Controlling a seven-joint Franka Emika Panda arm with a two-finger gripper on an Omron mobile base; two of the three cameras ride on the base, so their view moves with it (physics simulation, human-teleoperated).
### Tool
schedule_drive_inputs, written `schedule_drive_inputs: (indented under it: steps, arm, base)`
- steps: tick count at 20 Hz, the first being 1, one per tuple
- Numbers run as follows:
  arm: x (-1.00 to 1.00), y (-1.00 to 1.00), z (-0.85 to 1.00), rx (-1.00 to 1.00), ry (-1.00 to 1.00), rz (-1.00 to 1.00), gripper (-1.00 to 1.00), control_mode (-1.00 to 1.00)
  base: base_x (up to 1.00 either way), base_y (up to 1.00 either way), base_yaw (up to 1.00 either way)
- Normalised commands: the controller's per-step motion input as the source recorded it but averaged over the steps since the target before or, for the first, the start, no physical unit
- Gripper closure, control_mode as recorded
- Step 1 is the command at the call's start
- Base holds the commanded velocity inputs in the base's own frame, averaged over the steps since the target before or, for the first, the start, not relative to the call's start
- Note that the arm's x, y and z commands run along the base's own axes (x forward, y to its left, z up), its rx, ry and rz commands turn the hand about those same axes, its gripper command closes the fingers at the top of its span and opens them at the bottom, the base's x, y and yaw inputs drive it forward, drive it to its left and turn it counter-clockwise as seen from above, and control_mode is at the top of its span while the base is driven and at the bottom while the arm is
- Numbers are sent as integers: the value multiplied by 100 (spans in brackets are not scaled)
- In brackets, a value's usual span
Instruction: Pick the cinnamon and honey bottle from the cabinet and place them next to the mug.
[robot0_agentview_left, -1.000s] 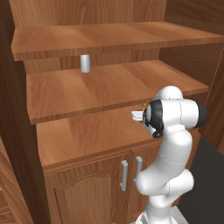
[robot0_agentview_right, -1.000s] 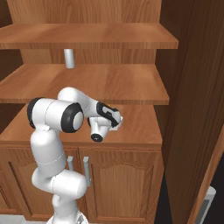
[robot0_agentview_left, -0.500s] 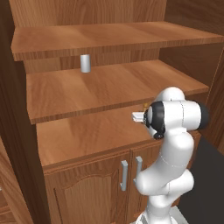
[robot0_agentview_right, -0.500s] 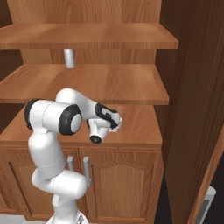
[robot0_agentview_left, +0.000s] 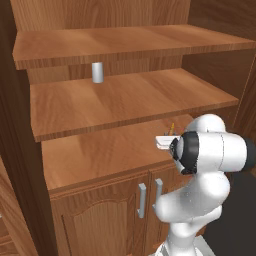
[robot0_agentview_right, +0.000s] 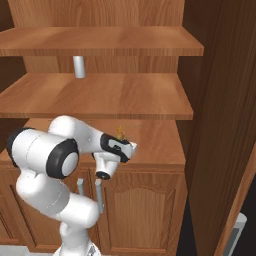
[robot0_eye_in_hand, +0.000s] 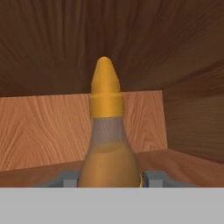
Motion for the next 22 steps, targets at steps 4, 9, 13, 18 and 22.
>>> schedule_drive_inputs:
  steps: [4, 9, 13, 18, 22]
  arm:
    - [-66, -14, 41, 0, -4, 0, 100, -100]
    - [-64, -32, 68, 0, 0, 2, 100, -100]
    - [-47, -28, 64, 0, 3, 4, 100, -100]
    - [-39, -7, 46, 0, 10, 4, 100, -100]
    - [-27, 0, 19, 0, 14, 4, 100, -100]
  base:
    - [0, 0, 0]
    - [0, 0, 0]
    - [0, 0, 0]
    - [0, 0, 0]
    - [0, 0, 0]
